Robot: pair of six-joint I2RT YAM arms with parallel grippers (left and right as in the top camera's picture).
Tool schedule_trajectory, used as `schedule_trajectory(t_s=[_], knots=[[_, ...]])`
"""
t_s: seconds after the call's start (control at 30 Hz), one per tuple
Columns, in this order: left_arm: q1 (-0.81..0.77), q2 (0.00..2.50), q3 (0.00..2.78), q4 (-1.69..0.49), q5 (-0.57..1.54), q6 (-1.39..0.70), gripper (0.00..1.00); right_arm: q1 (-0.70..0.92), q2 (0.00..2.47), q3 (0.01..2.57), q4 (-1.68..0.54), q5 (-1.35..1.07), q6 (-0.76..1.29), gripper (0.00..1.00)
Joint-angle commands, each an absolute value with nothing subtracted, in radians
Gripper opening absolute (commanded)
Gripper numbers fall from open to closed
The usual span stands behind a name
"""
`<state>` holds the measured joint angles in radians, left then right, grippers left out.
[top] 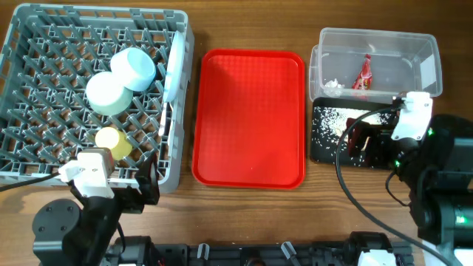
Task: Sort waste into correct bins and load items into the dishwasher rack
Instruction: 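Release the plate and withdraw the left gripper toward the front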
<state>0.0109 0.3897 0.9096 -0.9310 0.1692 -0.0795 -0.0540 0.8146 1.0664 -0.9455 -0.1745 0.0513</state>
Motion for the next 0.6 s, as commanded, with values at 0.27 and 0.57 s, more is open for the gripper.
schedule_trajectory(t_s=[0.27,0.57], knots=[[0.004,0.386,0.901,-1.076,0.178,-0.060,1.00,-0.056,0.968,1.054,-0.946,-0.156,0.052,1.00],[0.004,0.386,0.901,-1.131,0.178,-0.060,1.00,-0.055,0.928,1.050,-0.939,-0.176,0.081,1.00]])
